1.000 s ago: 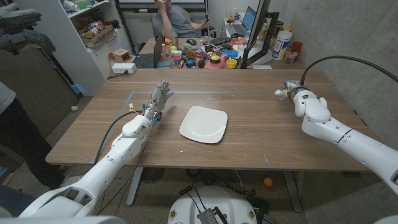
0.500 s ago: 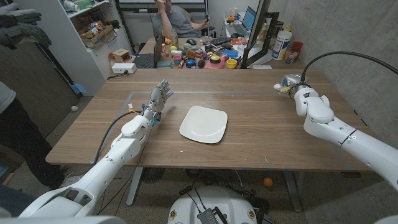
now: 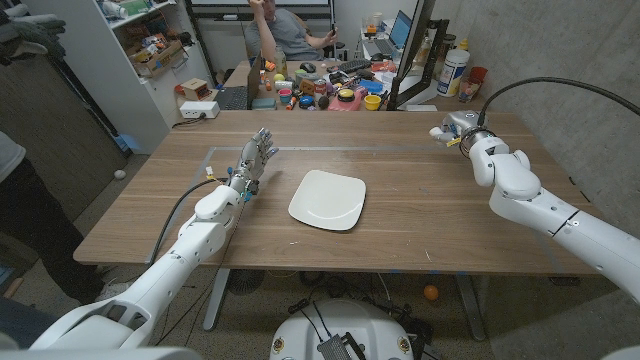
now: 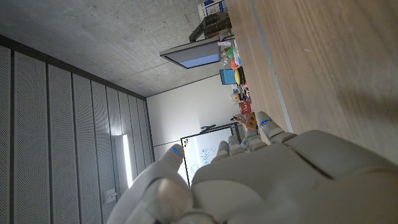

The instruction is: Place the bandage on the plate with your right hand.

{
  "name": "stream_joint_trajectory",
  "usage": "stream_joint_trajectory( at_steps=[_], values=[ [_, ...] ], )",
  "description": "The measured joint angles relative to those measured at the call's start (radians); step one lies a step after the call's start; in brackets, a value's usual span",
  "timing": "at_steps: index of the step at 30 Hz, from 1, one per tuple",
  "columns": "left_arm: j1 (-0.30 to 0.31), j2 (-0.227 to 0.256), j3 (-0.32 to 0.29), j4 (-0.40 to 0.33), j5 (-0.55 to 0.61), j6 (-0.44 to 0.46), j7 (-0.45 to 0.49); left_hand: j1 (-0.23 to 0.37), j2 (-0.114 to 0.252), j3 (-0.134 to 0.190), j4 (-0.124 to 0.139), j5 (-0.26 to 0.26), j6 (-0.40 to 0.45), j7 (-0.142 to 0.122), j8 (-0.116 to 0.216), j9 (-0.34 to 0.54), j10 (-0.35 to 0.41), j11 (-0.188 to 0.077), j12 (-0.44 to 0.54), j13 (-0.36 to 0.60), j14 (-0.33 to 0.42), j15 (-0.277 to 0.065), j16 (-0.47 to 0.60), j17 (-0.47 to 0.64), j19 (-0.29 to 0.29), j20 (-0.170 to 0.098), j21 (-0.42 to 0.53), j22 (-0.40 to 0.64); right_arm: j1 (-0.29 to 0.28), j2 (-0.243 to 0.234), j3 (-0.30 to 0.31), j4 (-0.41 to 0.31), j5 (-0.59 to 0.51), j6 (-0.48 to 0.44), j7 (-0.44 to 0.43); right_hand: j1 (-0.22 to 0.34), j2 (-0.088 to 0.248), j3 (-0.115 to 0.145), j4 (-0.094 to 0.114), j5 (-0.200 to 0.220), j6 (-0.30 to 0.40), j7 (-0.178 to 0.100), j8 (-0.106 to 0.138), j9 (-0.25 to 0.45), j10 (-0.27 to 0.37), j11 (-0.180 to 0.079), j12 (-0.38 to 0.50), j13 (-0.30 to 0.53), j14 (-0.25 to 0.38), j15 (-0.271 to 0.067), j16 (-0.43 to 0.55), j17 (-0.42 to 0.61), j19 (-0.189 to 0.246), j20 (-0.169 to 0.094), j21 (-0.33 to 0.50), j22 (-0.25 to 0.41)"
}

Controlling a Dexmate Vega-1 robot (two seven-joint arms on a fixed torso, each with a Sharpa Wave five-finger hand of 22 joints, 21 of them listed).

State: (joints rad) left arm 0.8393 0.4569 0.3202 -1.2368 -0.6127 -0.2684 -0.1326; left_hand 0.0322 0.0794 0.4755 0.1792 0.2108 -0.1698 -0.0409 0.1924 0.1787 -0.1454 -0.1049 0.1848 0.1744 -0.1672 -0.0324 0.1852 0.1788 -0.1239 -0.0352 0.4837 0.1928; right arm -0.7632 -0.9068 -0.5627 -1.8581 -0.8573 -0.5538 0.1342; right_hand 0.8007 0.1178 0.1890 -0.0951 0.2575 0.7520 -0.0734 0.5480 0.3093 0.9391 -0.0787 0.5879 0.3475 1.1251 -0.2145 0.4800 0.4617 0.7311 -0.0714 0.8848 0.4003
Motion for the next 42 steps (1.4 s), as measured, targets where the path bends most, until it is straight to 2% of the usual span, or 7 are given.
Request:
stream_joint_trajectory(
  at_steps=[2,16,18,27,32,40,42],
  values=[
    [0.000,0.000,0.000,0.000,0.000,0.000,0.000,0.000,0.000,0.000,0.000,0.000,0.000,0.000,0.000,0.000,0.000,0.000,0.000,0.000,0.000,0.000,0.000,0.000,0.000,0.000,0.000,0.000,-0.004,-0.001,0.004,-0.012,0.000,0.001,0.000,0.000,0.000,-0.003,0.003,0.000,0.000,0.000,0.007,0.003,0.000,0.000,0.001,0.003,0.000,0.000,0.000,0.000,0.000,0.000,0.000,-0.003],
    [0.021,0.009,-0.007,-0.023,-0.007,-0.002,0.003,0.000,0.000,0.000,0.000,0.000,0.000,0.000,0.000,0.000,0.000,0.000,0.000,0.000,0.000,0.000,0.000,0.000,0.000,0.000,0.000,0.000,-0.032,0.004,0.028,-0.102,-0.057,0.095,0.017,0.000,0.000,-0.017,0.008,0.005,0.000,0.000,0.008,0.009,0.000,0.000,0.001,0.008,0.000,0.000,0.000,0.009,0.000,0.000,0.008,-0.008],
    [0.023,0.010,-0.008,-0.025,-0.009,-0.003,0.003,0.000,0.000,0.000,0.000,0.000,0.000,0.000,0.000,0.000,0.000,0.000,0.000,0.000,0.000,0.000,0.000,0.000,0.000,0.000,0.000,0.000,-0.035,0.009,0.031,-0.114,-0.063,0.106,0.019,-0.004,-0.004,-0.017,0.008,0.005,0.000,0.000,0.014,0.009,0.000,0.000,0.001,0.008,0.000,0.000,0.000,0.009,0.000,0.000,0.008,-0.008],
    [0.033,0.016,-0.013,-0.032,-0.016,-0.008,0.004,0.000,0.000,0.000,0.000,0.000,0.000,0.000,0.000,0.000,0.000,0.000,0.000,0.000,0.000,0.000,0.000,0.000,0.000,0.000,0.000,0.000,-0.045,0.032,0.036,-0.152,-0.097,0.172,0.036,-0.004,-0.004,-0.024,0.015,0.005,0.000,0.000,0.018,0.010,0.000,0.000,0.001,0.008,0.000,0.000,-0.008,0.014,-0.004,-0.004,0.015,-0.011],
    [0.037,0.019,-0.015,-0.034,-0.019,-0.011,0.002,0.000,0.000,0.000,0.000,0.000,0.000,0.000,0.000,0.000,0.000,0.000,0.000,0.000,0.000,0.000,0.000,0.000,0.000,0.000,0.000,0.000,-0.048,0.044,0.036,-0.165,-0.110,0.207,0.043,-0.004,-0.004,-0.028,0.011,0.009,0.000,0.000,0.019,0.010,0.004,-0.004,0.001,0.012,0.000,0.000,-0.008,0.018,-0.003,-0.004,0.015,-0.016],
    [0.039,0.021,-0.018,-0.029,-0.025,-0.015,-0.006,0.000,0.000,0.000,0.000,0.000,0.000,0.000,0.000,0.000,0.000,0.000,0.000,0.000,0.000,0.000,0.000,0.000,0.000,0.000,0.000,0.000,-0.047,0.070,0.028,-0.188,-0.145,0.289,0.056,-0.004,-0.004,-0.032,0.015,0.009,0.000,0.000,0.019,0.014,0.005,-0.002,0.005,0.012,0.000,0.000,-0.008,0.018,-0.011,0.004,0.021,-0.020],
    [0.039,0.021,-0.018,-0.026,-0.026,-0.016,-0.008,0.000,0.000,0.000,0.000,0.004,0.000,0.000,0.000,0.000,0.000,0.000,0.000,0.000,0.000,0.000,0.000,0.000,0.000,0.000,0.000,0.000,-0.044,0.080,0.024,-0.191,-0.152,0.306,0.059,-0.004,-0.004,-0.032,0.015,0.009,0.000,0.000,0.025,0.014,0.010,0.002,0.005,0.012,0.000,0.000,-0.008,0.022,-0.011,0.004,0.021,-0.020]
  ],
)
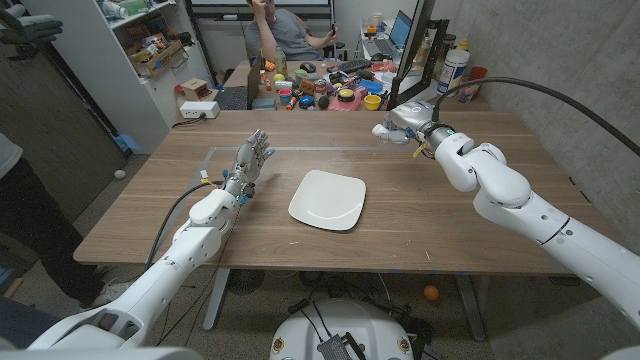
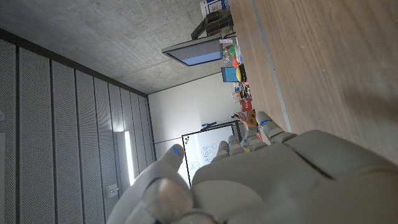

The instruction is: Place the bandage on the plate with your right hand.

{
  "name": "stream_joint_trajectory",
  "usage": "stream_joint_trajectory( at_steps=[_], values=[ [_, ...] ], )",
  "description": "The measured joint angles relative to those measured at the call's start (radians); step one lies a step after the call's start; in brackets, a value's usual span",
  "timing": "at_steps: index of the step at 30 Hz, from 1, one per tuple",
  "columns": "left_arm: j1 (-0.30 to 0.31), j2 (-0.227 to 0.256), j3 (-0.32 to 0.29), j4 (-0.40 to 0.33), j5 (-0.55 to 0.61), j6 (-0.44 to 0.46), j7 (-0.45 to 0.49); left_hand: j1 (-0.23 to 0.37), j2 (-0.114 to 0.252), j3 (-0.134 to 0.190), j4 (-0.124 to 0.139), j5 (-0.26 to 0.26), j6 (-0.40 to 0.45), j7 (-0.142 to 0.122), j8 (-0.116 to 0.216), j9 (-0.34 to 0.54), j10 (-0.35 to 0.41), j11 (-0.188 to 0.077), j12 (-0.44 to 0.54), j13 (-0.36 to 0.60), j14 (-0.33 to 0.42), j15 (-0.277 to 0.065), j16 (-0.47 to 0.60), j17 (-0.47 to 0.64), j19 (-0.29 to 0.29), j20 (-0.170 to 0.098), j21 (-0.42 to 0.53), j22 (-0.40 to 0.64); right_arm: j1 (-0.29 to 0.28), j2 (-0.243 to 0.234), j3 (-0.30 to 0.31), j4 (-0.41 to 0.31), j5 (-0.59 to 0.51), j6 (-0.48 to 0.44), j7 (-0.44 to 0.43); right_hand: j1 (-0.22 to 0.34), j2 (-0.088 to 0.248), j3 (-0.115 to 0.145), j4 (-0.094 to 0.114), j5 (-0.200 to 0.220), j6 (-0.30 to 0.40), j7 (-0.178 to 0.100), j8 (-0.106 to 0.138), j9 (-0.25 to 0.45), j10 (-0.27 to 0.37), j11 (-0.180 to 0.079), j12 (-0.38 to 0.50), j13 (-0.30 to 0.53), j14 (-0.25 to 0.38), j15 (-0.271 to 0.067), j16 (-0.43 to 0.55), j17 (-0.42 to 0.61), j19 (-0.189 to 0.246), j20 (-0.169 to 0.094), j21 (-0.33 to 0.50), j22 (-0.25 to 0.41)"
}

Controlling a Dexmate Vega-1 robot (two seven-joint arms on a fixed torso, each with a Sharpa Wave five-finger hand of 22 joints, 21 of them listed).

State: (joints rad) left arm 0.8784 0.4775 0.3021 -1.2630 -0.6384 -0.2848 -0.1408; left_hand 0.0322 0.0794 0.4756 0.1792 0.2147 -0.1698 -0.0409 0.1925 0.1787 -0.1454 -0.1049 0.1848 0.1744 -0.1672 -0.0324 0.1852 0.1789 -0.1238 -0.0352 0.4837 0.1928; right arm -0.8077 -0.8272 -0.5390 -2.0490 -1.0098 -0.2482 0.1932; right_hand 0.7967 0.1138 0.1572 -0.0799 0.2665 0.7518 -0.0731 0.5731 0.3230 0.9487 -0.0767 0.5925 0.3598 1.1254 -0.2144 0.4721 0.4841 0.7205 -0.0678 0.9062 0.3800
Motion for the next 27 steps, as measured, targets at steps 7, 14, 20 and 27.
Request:
stream_joint_trajectory(
  at_steps=[7,14,20,27],
  values=[
    [-0.003,0.000,-0.001,0.010,-0.002,-0.003,-0.009,0.000,0.000,0.000,0.000,0.000,0.000,0.000,0.000,0.000,0.000,0.000,0.000,0.000,0.000,0.000,0.000,0.000,0.000,0.000,0.000,0.000,0.013,0.035,-0.020,-0.003,-0.026,0.069,0.009,0.000,0.000,-0.007,0.001,0.004,0.000,0.000,0.001,0.000,0.000,0.000,0.000,0.000,0.000,0.000,0.000,0.001,0.000,0.000,0.004,-0.005],
    [-0.004,0.000,-0.003,0.014,-0.006,-0.005,-0.015,0.000,0.000,0.000,0.000,0.000,0.000,0.000,0.000,0.000,0.000,0.000,0.000,0.000,0.000,0.000,0.000,0.000,0.000,0.000,0.000,0.000,0.022,0.061,-0.041,-0.008,-0.045,0.132,0.016,0.000,0.000,-0.007,0.001,0.004,0.000,0.000,0.001,0.000,0.000,0.000,0.000,0.005,0.000,0.000,0.000,0.005,-0.002,-0.002,0.008,-0.016],
    [-0.003,0.000,-0.006,0.015,-0.008,-0.007,-0.017,0.000,0.000,0.000,0.000,0.000,0.000,0.000,0.000,0.000,0.000,0.000,0.000,0.000,0.000,0.000,0.000,0.000,0.000,0.000,0.000,0.000,0.031,0.083,-0.061,-0.010,-0.063,0.192,0.031,0.000,0.000,-0.011,0.005,0.008,0.000,0.000,0.001,0.000,0.002,-0.002,0.000,0.005,0.000,0.000,0.000,0.005,-0.002,-0.002,0.008,-0.019],
    [0.003,0.002,-0.008,0.015,-0.010,-0.008,-0.020,0.000,0.000,0.000,0.000,0.000,0.000,0.000,0.000,0.000,0.000,0.000,0.000,0.000,0.000,0.000,0.000,0.000,0.000,0.000,0.000,0.000,0.043,0.115,-0.089,0.002,-0.087,0.255,0.054,0.000,0.000,-0.011,0.005,0.008,0.000,0.000,0.001,-0.001,0.002,-0.002,0.000,0.005,0.000,0.000,-0.009,0.010,-0.002,-0.002,0.011,-0.023]
  ],
)
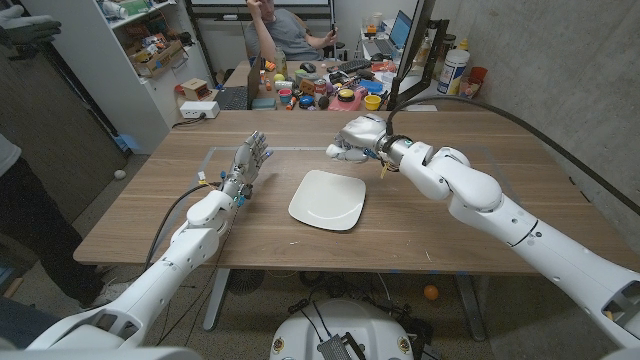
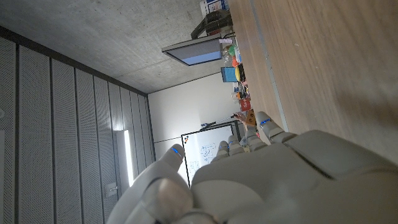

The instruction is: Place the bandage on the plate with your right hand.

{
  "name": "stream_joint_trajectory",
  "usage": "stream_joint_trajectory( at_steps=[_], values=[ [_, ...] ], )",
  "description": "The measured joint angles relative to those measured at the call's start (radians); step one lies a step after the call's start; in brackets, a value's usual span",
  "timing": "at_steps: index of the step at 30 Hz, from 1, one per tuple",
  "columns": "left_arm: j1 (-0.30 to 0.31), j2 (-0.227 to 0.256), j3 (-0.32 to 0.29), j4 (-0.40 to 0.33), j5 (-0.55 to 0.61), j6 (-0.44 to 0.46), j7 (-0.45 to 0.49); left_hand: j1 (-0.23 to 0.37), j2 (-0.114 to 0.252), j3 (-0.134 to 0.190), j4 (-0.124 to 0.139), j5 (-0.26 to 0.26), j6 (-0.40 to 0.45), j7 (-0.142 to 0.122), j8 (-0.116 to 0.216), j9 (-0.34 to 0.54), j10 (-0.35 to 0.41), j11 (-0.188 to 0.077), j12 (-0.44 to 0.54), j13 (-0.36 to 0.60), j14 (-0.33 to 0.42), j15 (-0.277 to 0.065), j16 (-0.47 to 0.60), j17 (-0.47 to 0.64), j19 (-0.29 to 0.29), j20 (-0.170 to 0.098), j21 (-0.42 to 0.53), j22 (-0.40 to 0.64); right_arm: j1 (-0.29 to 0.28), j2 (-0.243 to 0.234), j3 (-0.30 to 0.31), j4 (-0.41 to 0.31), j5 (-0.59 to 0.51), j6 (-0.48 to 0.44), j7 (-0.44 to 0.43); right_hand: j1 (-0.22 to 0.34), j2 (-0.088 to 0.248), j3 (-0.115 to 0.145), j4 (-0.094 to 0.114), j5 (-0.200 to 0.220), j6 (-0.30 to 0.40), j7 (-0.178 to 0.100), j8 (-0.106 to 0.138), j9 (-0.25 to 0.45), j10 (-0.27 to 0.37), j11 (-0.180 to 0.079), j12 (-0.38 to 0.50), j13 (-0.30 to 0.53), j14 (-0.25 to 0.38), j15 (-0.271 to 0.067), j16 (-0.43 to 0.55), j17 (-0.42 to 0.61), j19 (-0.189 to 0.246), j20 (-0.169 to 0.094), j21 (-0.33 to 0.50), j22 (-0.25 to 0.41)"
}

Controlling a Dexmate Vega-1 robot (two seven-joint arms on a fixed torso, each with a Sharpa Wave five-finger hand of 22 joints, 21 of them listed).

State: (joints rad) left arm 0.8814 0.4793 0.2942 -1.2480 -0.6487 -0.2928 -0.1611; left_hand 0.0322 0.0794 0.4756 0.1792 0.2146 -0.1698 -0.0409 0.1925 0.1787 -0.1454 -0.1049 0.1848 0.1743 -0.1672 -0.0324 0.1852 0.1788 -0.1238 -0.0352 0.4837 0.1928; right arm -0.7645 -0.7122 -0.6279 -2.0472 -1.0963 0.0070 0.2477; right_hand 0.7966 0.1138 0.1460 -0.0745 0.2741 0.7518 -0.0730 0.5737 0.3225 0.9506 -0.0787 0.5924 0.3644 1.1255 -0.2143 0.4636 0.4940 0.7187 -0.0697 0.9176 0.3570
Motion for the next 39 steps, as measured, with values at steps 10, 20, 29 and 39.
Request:
stream_joint_trajectory(
  at_steps=[10,20,29,39],
  values=[
    [0.010,0.008,-0.002,-0.012,-0.003,0.000,-0.001,0.000,0.000,-0.004,-0.004,0.000,0.000,0.000,0.000,0.000,0.000,0.000,0.000,0.000,0.000,0.000,0.000,0.000,0.000,0.000,0.000,0.000,0.012,0.041,-0.027,0.047,-0.017,0.047,0.028,0.000,0.000,-0.008,0.000,0.001,0.002,-0.002,0.007,0.000,0.000,0.000,0.000,-0.003,0.000,0.000,0.000,0.005,0.000,0.000,0.008,-0.002],
    [0.016,0.016,-0.002,-0.020,-0.005,0.008,-0.004,0.000,0.000,-0.004,-0.004,0.000,0.000,0.000,0.000,0.000,0.000,0.000,0.000,0.000,0.000,0.000,0.000,0.000,0.000,0.000,0.000,0.000,0.018,0.068,-0.048,0.089,-0.032,0.063,0.036,0.005,0.005,-0.011,0.003,0.004,0.002,-0.002,0.007,0.000,0.000,0.000,0.000,-0.001,0.000,0.000,0.000,0.005,-0.004,0.004,0.015,-0.005],
    [0.017,0.019,-0.002,-0.021,-0.005,0.014,-0.006,0.000,0.000,-0.008,0.000,0.000,0.000,0.000,0.000,0.000,0.000,0.000,0.000,0.000,0.000,0.000,0.000,0.000,0.000,0.000,0.000,0.000,0.013,0.079,-0.068,0.121,-0.051,0.065,0.032,0.007,0.007,-0.012,0.004,0.004,0.002,-0.002,0.007,0.000,0.000,0.000,0.000,0.000,0.000,0.000,-0.007,0.009,-0.007,0.000,0.023,-0.009],
    [0.012,0.018,0.001,-0.012,-0.005,0.016,-0.011,0.000,0.000,-0.008,0.000,0.000,0.000,0.000,0.000,0.000,0.000,0.000,0.000,0.000,0.000,0.000,0.000,0.000,0.000,0.000,0.000,0.000,0.010,0.095,-0.099,0.167,-0.074,0.066,0.016,0.007,0.007,-0.021,0.004,0.004,0.002,-0.002,0.007,0.000,0.005,-0.005,0.000,0.000,0.004,-0.004,-0.007,0.014,-0.007,0.000,0.033,-0.009]
  ],
)
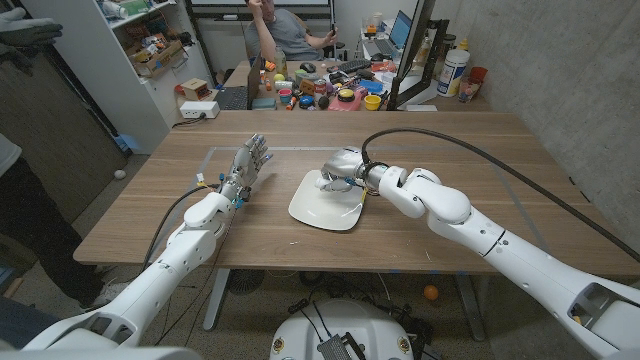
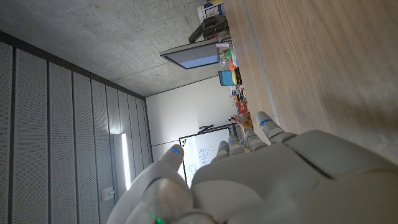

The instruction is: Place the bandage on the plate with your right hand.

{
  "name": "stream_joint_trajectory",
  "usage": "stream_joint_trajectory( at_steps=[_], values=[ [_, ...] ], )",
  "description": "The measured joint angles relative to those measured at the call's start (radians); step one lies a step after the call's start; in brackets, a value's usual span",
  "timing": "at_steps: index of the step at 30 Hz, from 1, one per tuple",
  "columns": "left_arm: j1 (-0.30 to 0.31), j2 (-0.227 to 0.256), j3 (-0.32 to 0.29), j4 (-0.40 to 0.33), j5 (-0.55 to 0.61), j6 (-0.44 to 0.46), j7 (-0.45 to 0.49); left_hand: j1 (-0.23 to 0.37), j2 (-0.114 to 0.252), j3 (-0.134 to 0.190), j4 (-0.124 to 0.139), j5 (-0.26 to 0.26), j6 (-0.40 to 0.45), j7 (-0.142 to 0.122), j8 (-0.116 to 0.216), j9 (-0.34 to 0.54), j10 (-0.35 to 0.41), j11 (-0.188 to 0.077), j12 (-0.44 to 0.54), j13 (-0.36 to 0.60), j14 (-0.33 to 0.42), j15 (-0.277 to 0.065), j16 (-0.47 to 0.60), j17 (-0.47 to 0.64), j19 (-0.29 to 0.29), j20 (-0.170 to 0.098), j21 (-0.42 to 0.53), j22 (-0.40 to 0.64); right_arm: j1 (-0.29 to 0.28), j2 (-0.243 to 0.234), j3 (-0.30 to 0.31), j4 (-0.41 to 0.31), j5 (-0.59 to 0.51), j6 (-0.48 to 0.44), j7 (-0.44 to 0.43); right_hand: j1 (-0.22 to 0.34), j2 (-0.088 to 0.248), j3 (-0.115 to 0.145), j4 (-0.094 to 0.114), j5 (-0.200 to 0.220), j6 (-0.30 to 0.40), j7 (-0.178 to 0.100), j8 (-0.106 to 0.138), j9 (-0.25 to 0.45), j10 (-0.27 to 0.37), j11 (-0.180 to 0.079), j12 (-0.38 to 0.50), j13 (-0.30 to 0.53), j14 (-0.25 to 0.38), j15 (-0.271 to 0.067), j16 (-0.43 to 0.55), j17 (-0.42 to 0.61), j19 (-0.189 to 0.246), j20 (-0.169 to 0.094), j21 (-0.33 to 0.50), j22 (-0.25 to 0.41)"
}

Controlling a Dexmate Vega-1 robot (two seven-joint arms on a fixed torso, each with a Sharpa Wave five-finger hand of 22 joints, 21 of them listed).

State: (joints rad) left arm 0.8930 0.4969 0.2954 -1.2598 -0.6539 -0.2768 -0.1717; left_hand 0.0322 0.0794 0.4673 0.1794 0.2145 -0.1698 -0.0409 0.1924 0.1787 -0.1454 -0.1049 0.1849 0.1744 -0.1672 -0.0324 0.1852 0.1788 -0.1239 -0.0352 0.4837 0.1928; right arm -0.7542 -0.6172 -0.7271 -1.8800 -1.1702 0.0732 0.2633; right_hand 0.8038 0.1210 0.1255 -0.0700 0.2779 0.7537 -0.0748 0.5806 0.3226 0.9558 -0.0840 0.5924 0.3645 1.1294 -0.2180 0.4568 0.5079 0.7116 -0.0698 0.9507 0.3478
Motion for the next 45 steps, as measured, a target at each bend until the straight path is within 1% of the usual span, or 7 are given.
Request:
stream_joint_trajectory(
  at_steps=[27,31,35,37,39,42,45],
  values=[
    [0.000,-0.001,-0.002,0.008,0.000,0.001,-0.006,0.000,0.000,0.000,0.000,0.000,0.000,0.000,0.000,0.000,0.000,0.000,0.000,0.000,0.000,0.000,0.000,0.000,0.000,0.000,0.000,0.000,0.010,0.023,-0.057,0.077,-0.078,-0.006,-0.054,0.000,0.000,-0.012,0.010,0.000,0.000,0.000,0.000,-0.001,0.002,0.002,-0.006,0.000,0.000,0.000,-0.010,0.005,-0.009,0.006,0.023,0.000],
    [0.000,-0.001,-0.003,0.009,-0.001,0.001,-0.007,0.000,0.000,0.000,0.000,0.000,0.000,0.000,0.000,0.000,0.000,0.000,0.000,0.000,0.000,0.000,0.000,0.000,0.000,0.000,0.000,0.000,0.014,0.026,-0.062,0.085,-0.082,-0.006,-0.049,-0.003,-0.003,-0.027,0.018,0.000,0.000,0.000,0.000,-0.001,0.001,0.003,-0.008,-0.001,0.000,0.000,-0.017,0.005,-0.011,0.004,0.028,0.000],
    [0.000,-0.001,-0.004,0.012,-0.002,0.000,-0.007,0.000,0.000,0.000,0.000,0.000,0.000,0.000,0.000,0.000,0.000,0.000,0.000,0.000,0.000,0.000,0.000,0.000,0.000,0.000,0.000,0.000,0.019,0.029,-0.068,0.093,-0.082,-0.005,-0.036,-0.053,-0.048,-0.066,0.047,0.000,-0.008,0.008,-0.006,-0.006,-0.009,0.017,-0.022,-0.014,-0.008,0.008,-0.036,-0.005,-0.011,0.004,0.037,0.000],
    [0.000,-0.001,-0.005,0.013,-0.002,0.000,-0.009,0.000,0.000,0.000,0.000,0.000,0.000,0.000,0.000,0.000,0.000,0.000,0.000,0.000,0.000,0.000,0.000,0.000,0.000,0.000,0.000,0.000,0.023,0.031,-0.070,0.096,-0.081,-0.004,-0.026,-0.105,-0.064,-0.099,0.071,0.000,-0.022,0.022,-0.018,-0.011,-0.012,0.034,-0.027,-0.026,-0.013,0.011,-0.053,-0.025,-0.011,0.004,0.041,-0.004],
    [0.000,-0.001,-0.005,0.015,-0.002,0.000,-0.009,0.000,0.000,0.000,0.000,0.000,0.000,0.000,0.000,0.000,0.000,0.000,0.000,0.000,0.000,0.000,0.000,0.000,0.000,0.000,0.000,0.000,0.023,0.031,-0.070,0.096,-0.078,-0.001,-0.017,-0.173,-0.083,-0.138,0.110,0.000,-0.058,0.043,-0.047,-0.025,-0.039,0.056,-0.049,-0.044,-0.047,0.019,-0.089,-0.055,-0.015,0.001,0.041,-0.013],
    [0.000,-0.001,-0.005,0.018,-0.002,-0.003,-0.012,0.000,0.000,0.000,0.000,0.000,0.000,0.000,0.000,0.000,0.000,0.000,0.000,0.000,0.000,0.000,0.000,0.000,0.000,0.000,0.000,0.000,0.033,0.036,-0.074,0.102,-0.066,0.003,0.008,-0.236,-0.092,-0.181,0.154,0.009,-0.158,0.057,-0.124,-0.065,-0.138,0.080,-0.099,-0.077,-0.137,0.049,-0.159,-0.102,-0.060,0.006,0.023,-0.039],
    [-0.002,-0.002,-0.005,0.021,-0.003,-0.004,-0.015,0.000,0.000,0.000,0.000,0.000,0.000,0.000,0.000,0.000,0.000,0.000,0.000,0.000,0.000,0.000,0.000,0.000,0.000,0.000,0.000,0.000,0.041,0.038,-0.076,0.104,-0.060,0.005,0.022,-0.261,-0.088,-0.210,0.174,0.020,-0.247,0.057,-0.194,-0.100,-0.233,0.093,-0.155,-0.107,-0.219,0.081,-0.210,-0.138,-0.103,0.025,-0.004,-0.072]
  ],
)
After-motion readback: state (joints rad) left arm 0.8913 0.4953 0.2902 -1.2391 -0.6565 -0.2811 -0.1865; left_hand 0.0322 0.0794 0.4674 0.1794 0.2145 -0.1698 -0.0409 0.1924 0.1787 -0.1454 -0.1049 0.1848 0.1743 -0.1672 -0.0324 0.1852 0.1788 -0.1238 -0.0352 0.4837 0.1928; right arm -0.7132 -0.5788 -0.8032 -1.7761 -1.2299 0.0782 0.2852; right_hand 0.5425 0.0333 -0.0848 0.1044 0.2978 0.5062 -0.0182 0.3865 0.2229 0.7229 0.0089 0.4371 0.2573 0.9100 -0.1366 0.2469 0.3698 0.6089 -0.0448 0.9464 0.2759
